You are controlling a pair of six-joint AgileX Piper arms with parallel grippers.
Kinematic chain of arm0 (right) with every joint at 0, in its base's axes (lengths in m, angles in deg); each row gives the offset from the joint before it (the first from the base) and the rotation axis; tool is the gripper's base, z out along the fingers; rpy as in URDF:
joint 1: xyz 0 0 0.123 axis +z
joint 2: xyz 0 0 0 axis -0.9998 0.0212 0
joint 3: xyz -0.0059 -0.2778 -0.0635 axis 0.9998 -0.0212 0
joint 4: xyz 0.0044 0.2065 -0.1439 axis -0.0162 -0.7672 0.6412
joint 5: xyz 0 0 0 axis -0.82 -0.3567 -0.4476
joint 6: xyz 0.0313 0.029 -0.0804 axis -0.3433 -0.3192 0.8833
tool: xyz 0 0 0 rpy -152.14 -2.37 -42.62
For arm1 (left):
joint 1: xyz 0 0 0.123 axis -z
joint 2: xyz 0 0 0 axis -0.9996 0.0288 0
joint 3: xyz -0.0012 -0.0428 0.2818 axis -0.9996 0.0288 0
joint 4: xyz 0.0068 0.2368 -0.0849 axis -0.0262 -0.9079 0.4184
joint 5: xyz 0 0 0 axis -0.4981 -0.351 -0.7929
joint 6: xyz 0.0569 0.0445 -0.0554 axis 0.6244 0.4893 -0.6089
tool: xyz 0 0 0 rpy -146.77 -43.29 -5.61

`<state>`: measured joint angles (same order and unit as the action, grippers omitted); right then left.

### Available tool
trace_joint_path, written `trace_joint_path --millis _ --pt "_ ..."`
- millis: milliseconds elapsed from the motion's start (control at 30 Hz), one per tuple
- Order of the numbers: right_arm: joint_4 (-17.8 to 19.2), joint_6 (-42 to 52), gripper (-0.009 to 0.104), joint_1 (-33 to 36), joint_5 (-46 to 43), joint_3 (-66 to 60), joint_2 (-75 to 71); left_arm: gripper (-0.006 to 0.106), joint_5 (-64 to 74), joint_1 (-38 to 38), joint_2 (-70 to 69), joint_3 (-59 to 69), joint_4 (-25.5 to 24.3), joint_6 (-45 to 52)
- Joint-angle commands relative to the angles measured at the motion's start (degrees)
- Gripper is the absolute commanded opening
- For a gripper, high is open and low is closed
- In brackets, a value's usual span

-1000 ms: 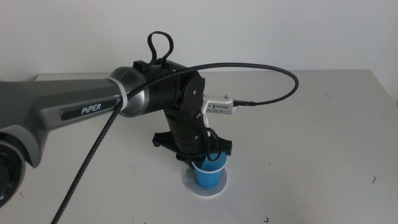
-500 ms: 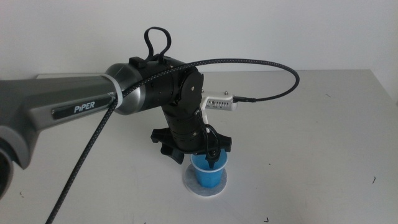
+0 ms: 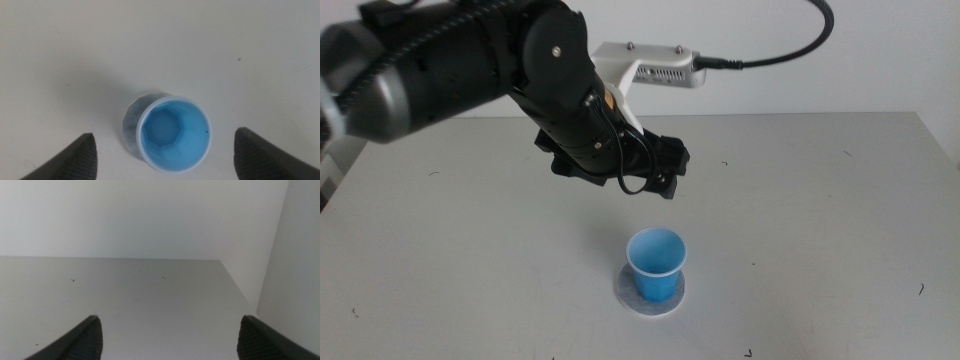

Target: Place an empty cup on a cup mat.

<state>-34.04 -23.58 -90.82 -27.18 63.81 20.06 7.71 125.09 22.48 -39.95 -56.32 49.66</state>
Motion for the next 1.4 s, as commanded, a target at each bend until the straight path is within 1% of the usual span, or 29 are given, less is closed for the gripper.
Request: trace_joint_path --millis 0,133,200,300,533,600,700,867,1000,1233,1367 --pt "0.79 0.29 0.094 0.04 -4.27 0.48 -1.54 0.105 -2.11 0.25 -6.12 -1.44 1.06 0.04" --pt "0.79 0.29 0.094 0.04 -4.27 0.48 -1.54 0.105 -2.11 0.25 -10.5 -1.44 0.42 0.04" --pt "0.79 0.29 0.094 0.04 -4.27 0.48 -1.54 0.105 -2.11 0.25 -12.22 -1.44 -0.88 0.04" --pt "0.79 0.29 0.094 0.04 -4.27 0.48 -1.54 0.105 -2.11 0.25 -14.85 -1.44 -4.13 0.04" --pt "0.79 0.29 0.094 0.04 -4.27 0.48 -1.54 0.105 -2.47 0.25 -20.53 0.01 -14.59 0.1" --pt "0.79 0.29 0.094 0.04 -4.27 0.48 -1.54 0.105 -3.07 -0.41 -23.2 1.3 -16.22 0.17" --pt "0.79 0.29 0.094 0.04 -4.27 0.48 -1.54 0.105 -3.7 -3.76 -26.7 3.59 -15.75 1.13" --pt "0.79 0.29 0.094 0.04 -4.27 0.48 -1.54 0.105 -4.26 -13.27 -33.14 9.65 -10.31 6.21" --pt "0.79 0.29 0.094 0.04 -4.27 0.48 -1.54 0.105 -7.75 -20.95 -38.5 15.42 -7.92 10.34" --pt "0.79 0.29 0.094 0.04 -4.27 0.48 -1.54 0.105 -15.68 -31.02 -49.18 28.47 -7.58 11.92" --pt "0.79 0.29 0.094 0.04 -4.27 0.48 -1.54 0.105 -21.89 -34.72 -57.07 37.98 -7.33 11.92"
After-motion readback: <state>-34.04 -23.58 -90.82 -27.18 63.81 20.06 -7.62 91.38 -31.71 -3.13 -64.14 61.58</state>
